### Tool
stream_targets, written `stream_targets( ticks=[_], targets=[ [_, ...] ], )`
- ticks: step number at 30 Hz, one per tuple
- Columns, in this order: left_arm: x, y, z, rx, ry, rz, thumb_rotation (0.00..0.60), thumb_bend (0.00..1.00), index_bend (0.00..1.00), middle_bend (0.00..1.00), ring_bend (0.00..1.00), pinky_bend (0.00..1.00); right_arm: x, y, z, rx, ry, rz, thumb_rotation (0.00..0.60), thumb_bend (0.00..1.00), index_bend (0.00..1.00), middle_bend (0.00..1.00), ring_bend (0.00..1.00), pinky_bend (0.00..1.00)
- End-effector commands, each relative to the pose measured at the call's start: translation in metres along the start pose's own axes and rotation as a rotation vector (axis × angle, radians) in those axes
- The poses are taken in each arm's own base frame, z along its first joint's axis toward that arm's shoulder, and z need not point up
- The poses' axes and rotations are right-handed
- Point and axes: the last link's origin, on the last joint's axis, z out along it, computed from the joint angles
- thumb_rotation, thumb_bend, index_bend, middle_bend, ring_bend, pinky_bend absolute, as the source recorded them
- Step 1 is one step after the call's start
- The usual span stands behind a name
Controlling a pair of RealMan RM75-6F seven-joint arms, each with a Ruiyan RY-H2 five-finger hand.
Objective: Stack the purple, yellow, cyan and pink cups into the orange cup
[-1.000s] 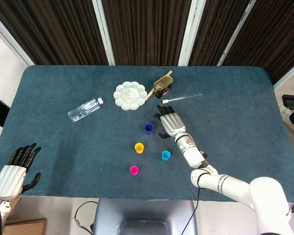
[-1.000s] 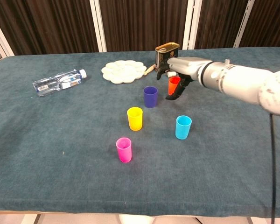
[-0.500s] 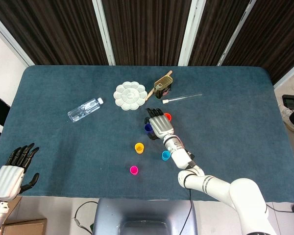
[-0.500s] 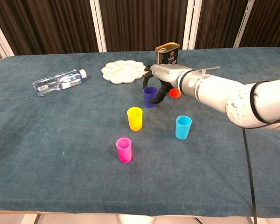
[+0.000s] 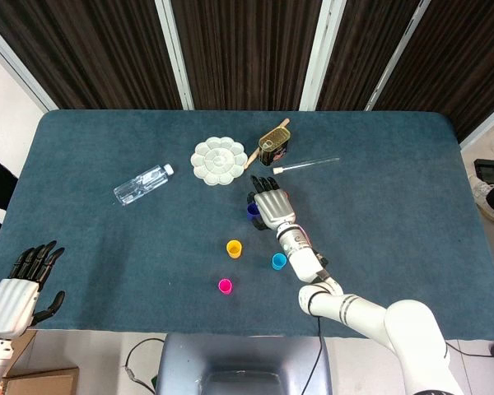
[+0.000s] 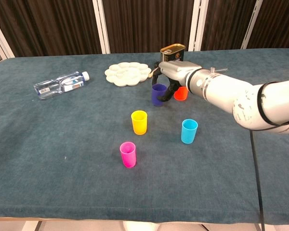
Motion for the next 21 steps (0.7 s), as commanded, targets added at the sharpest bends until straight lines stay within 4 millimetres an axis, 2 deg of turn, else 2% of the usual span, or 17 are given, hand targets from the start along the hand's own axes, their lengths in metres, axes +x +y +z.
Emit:
stream_targets(
  ticks=[1,5,9,14,21],
  targets=[
    [0.0,0.0,0.0,0.0,0.001,0.0,0.6,0.4,0.0,0.0,0.0,0.09,0.014,0.002,-0.002,-0.001,0.054,0.043,0.6,0.5,0.62,0.01,0.0,0.0],
    [0.0,0.0,-0.001,-0.003,0.0,0.0,0.6,0.4,0.0,0.0,0.0,0.09,0.035,0.016,-0.007,-0.021,0.132,0.066,0.6,0.5,0.62,0.01,0.0,0.0],
    [-0.001,0.002,-0.001,-0.006,-0.006,0.002,0.6,0.4,0.0,0.0,0.0,0.09,0.048,0.042,-0.013,-0.077,0.166,0.009,0.6,0.5,0.62,0.02,0.0,0.0],
    [-0.002,0.003,0.0,-0.01,-0.011,0.006,0.6,0.4,0.0,0.0,0.0,0.09,0.046,0.062,-0.019,-0.128,0.129,-0.003,0.6,0.5,0.62,0.02,0.0,0.0],
    [-0.004,0.004,0.001,-0.011,-0.013,0.008,0.6,0.4,0.0,0.0,0.0,0.09,0.033,0.063,-0.02,-0.126,0.086,-0.008,0.6,0.5,0.62,0.02,0.0,0.0]
  ],
)
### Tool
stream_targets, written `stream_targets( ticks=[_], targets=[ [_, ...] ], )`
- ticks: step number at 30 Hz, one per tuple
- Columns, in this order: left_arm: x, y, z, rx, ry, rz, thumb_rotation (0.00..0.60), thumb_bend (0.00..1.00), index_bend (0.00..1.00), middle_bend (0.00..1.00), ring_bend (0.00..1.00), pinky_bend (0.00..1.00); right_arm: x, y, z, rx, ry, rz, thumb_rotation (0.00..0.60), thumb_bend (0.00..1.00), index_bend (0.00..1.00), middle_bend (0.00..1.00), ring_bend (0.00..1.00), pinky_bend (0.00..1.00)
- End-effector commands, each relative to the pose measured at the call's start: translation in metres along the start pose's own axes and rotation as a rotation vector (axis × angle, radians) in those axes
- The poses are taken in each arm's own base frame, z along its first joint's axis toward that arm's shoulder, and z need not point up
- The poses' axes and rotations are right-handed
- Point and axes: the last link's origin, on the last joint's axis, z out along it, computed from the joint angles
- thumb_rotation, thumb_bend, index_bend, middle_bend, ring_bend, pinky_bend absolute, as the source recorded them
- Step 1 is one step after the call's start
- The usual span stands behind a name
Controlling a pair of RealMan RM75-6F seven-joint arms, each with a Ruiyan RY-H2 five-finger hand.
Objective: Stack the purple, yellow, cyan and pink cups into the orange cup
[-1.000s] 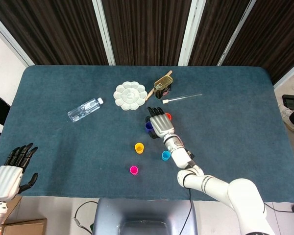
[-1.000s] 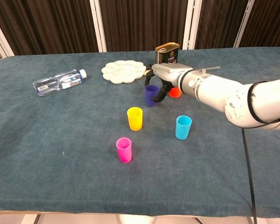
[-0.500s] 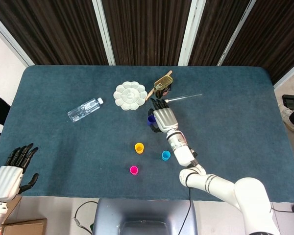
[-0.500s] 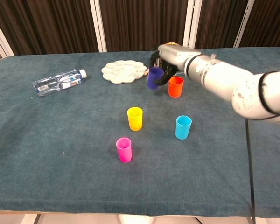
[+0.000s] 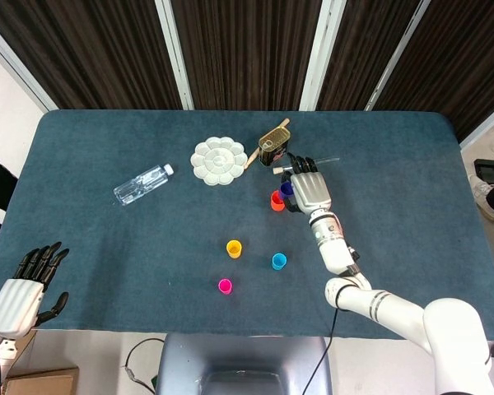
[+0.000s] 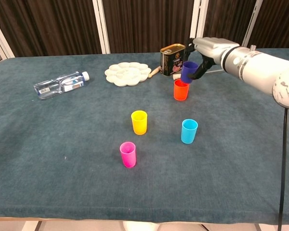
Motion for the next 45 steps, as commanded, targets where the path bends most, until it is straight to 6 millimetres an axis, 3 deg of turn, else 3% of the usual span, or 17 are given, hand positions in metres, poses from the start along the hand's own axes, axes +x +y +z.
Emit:
stream_targets(
  ticks=[1,5,11,14,19,24,36,45],
  targets=[
    [0.0,0.0,0.0,0.001,-0.001,0.0,0.6,0.4,0.0,0.0,0.0,0.09,-0.005,-0.002,0.0,0.006,-0.012,0.0,0.6,0.5,0.61,0.02,0.0,0.0],
    [0.0,0.0,0.0,0.001,-0.003,0.0,0.6,0.4,0.0,0.0,0.0,0.09,-0.01,-0.005,0.001,0.014,-0.026,-0.017,0.6,0.5,0.54,0.02,0.0,0.0],
    [0.0,-0.001,0.0,0.003,-0.004,-0.002,0.6,0.4,0.0,0.0,0.0,0.09,-0.011,-0.005,-0.002,0.017,-0.058,0.001,0.6,0.5,0.12,0.0,0.0,0.0],
    [0.0,-0.001,-0.001,0.002,-0.003,-0.003,0.6,0.4,0.0,0.0,0.0,0.09,-0.008,-0.011,-0.009,0.051,-0.06,0.031,0.6,0.45,0.04,0.0,0.0,0.0],
    [0.0,-0.001,0.0,0.004,-0.006,0.0,0.6,0.4,0.0,0.0,0.0,0.09,-0.003,-0.037,-0.046,0.225,-0.096,0.094,0.6,0.43,0.11,0.0,0.0,0.0],
    [-0.001,0.001,0.0,-0.001,-0.008,0.003,0.6,0.4,0.0,0.0,0.0,0.09,-0.014,-0.059,-0.069,0.335,-0.177,0.075,0.6,0.43,0.2,0.0,0.0,0.0],
    [0.004,-0.002,-0.003,0.002,0.013,-0.009,0.6,0.4,0.0,0.0,0.0,0.09,-0.045,-0.093,-0.062,0.354,-0.25,0.044,0.6,0.43,0.36,0.0,0.0,0.0],
    [0.007,-0.004,-0.005,0.005,0.02,-0.018,0.6,0.4,0.0,0.0,0.0,0.09,-0.055,-0.101,-0.056,0.334,-0.253,0.04,0.6,0.46,0.49,0.0,0.0,0.0]
  ],
)
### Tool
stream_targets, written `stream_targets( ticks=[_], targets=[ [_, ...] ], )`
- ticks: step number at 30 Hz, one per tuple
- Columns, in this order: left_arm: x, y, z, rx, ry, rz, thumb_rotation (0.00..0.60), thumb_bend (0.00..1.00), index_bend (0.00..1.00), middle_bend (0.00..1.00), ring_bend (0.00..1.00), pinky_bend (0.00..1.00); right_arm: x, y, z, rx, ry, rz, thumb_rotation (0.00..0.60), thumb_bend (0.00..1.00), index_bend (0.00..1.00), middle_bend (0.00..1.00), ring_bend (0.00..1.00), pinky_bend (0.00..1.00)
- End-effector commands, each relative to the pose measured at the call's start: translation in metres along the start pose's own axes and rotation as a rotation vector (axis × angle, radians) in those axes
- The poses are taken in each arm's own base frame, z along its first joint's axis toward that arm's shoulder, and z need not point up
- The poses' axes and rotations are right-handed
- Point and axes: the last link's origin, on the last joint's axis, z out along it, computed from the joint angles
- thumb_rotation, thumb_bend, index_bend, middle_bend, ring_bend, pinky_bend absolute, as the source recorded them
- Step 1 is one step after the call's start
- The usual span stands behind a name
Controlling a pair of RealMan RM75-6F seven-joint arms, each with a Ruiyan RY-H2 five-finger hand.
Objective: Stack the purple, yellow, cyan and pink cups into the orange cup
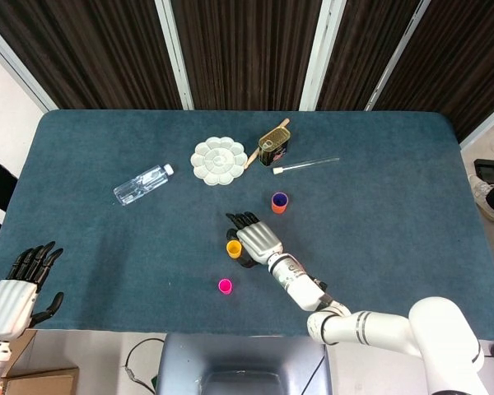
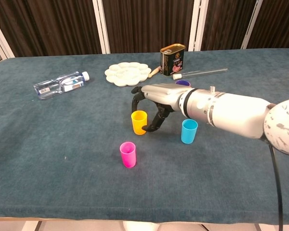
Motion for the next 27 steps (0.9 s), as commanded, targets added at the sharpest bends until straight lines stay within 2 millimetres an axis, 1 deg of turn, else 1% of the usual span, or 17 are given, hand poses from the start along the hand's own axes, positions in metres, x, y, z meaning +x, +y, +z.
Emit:
stream_targets(
  ticks=[1,7,10,14,15,18,20,22,24,27],
  targets=[
    [0.0,0.0,0.0,0.0,-0.001,-0.001,0.6,0.4,0.0,0.0,0.0,0.09,-0.001,-0.001,0.002,-0.004,-0.001,0.007,0.6,0.46,0.51,0.0,0.0,0.0],
    [0.0,0.0,-0.001,-0.003,-0.003,-0.003,0.6,0.4,0.0,0.0,0.0,0.09,0.003,-0.001,0.004,-0.023,0.039,0.017,0.6,0.5,0.58,0.0,0.0,0.0],
    [0.0,0.0,-0.001,-0.002,-0.004,-0.003,0.6,0.4,0.0,0.0,0.0,0.09,0.017,0.005,0.002,-0.046,0.111,0.029,0.6,0.5,0.59,0.01,0.0,0.0],
    [0.0,0.0,-0.001,-0.003,-0.008,-0.001,0.6,0.4,0.0,0.0,0.0,0.09,0.049,0.029,-0.005,-0.124,0.276,-0.002,0.6,0.5,0.59,0.01,0.0,0.0],
    [-0.001,0.001,-0.001,-0.004,-0.007,0.0,0.6,0.4,0.0,0.0,0.0,0.09,0.057,0.04,-0.006,-0.158,0.311,-0.012,0.6,0.5,0.59,0.01,0.0,0.0],
    [-0.001,0.001,-0.001,-0.005,-0.005,0.003,0.6,0.4,0.0,0.0,0.0,0.09,0.07,0.069,-0.008,-0.253,0.337,-0.005,0.6,0.5,0.59,0.01,0.0,0.0],
    [-0.002,0.002,0.0,-0.006,-0.006,0.004,0.6,0.4,0.0,0.0,0.0,0.09,0.073,0.085,-0.009,-0.307,0.325,0.012,0.6,0.5,0.59,0.01,0.0,0.0],
    [-0.003,0.002,0.0,-0.007,-0.009,0.006,0.6,0.4,0.0,0.0,0.0,0.09,0.075,0.095,-0.009,-0.34,0.321,0.024,0.6,0.5,0.59,0.01,0.0,0.0],
    [-0.003,0.003,0.0,-0.006,-0.012,0.009,0.6,0.4,0.0,0.0,0.0,0.09,0.075,0.103,-0.009,-0.366,0.315,0.03,0.6,0.5,0.59,0.01,0.0,0.0],
    [-0.004,0.002,0.001,-0.002,-0.016,0.011,0.6,0.4,0.0,0.0,0.0,0.09,0.071,0.109,-0.007,-0.378,0.29,0.033,0.6,0.5,0.59,0.01,0.0,0.0]
  ],
)
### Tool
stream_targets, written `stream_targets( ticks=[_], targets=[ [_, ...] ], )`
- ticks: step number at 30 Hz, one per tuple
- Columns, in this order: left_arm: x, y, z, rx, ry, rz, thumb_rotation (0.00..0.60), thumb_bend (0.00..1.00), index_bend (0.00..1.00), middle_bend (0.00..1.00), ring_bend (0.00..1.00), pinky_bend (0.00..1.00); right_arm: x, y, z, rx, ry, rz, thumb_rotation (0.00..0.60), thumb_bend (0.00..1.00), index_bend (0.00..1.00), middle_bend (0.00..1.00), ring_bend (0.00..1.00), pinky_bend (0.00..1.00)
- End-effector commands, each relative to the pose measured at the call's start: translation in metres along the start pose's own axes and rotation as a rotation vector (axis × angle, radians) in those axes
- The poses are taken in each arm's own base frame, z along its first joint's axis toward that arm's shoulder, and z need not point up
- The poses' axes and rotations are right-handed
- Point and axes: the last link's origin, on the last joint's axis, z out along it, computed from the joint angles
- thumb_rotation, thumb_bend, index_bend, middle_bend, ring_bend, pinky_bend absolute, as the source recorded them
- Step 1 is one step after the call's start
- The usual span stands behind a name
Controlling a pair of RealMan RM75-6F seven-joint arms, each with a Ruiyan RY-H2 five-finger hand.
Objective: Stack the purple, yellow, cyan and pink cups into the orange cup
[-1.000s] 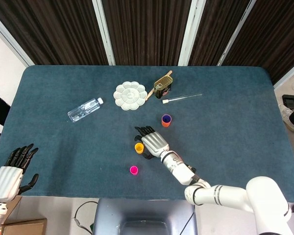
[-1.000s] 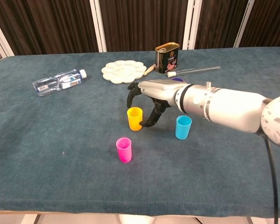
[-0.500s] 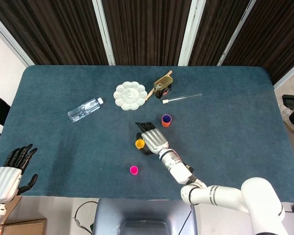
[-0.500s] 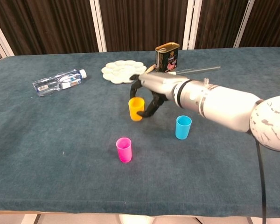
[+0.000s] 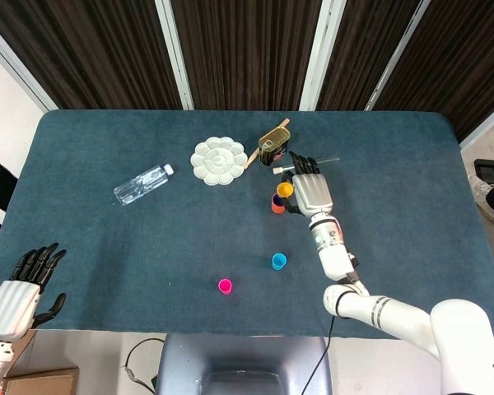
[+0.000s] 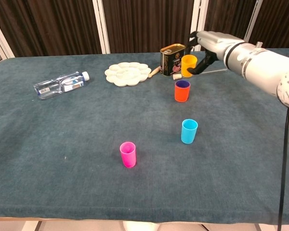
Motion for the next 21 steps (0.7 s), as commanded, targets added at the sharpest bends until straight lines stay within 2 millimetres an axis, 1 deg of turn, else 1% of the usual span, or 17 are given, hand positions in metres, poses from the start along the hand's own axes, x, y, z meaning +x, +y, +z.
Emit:
stream_targets(
  ticks=[1,10,15,18,21],
  targets=[
    [-0.001,0.0,0.001,0.003,-0.003,0.002,0.6,0.4,0.0,0.0,0.0,0.09,-0.003,0.006,0.004,-0.016,-0.023,0.001,0.6,0.5,0.59,0.01,0.0,0.0],
    [-0.001,-0.001,0.001,0.01,-0.006,0.0,0.6,0.4,0.0,0.0,0.0,0.09,-0.012,-0.003,0.008,0.005,-0.037,-0.002,0.6,0.5,0.59,0.01,0.0,0.0],
    [0.0,-0.001,0.001,0.011,-0.011,-0.001,0.6,0.4,0.0,0.0,0.0,0.09,-0.02,-0.007,0.008,0.011,-0.057,0.004,0.6,0.5,0.56,0.01,0.0,0.0],
    [0.0,-0.001,0.0,0.011,-0.01,-0.002,0.6,0.4,0.0,0.0,0.0,0.09,-0.023,-0.009,0.008,0.016,-0.071,0.024,0.6,0.5,0.48,0.01,0.0,0.0],
    [0.0,-0.001,0.0,0.012,-0.009,-0.003,0.6,0.4,0.0,0.0,0.0,0.09,-0.023,-0.009,0.006,0.021,-0.076,0.041,0.6,0.5,0.36,0.01,0.0,0.0]
  ],
)
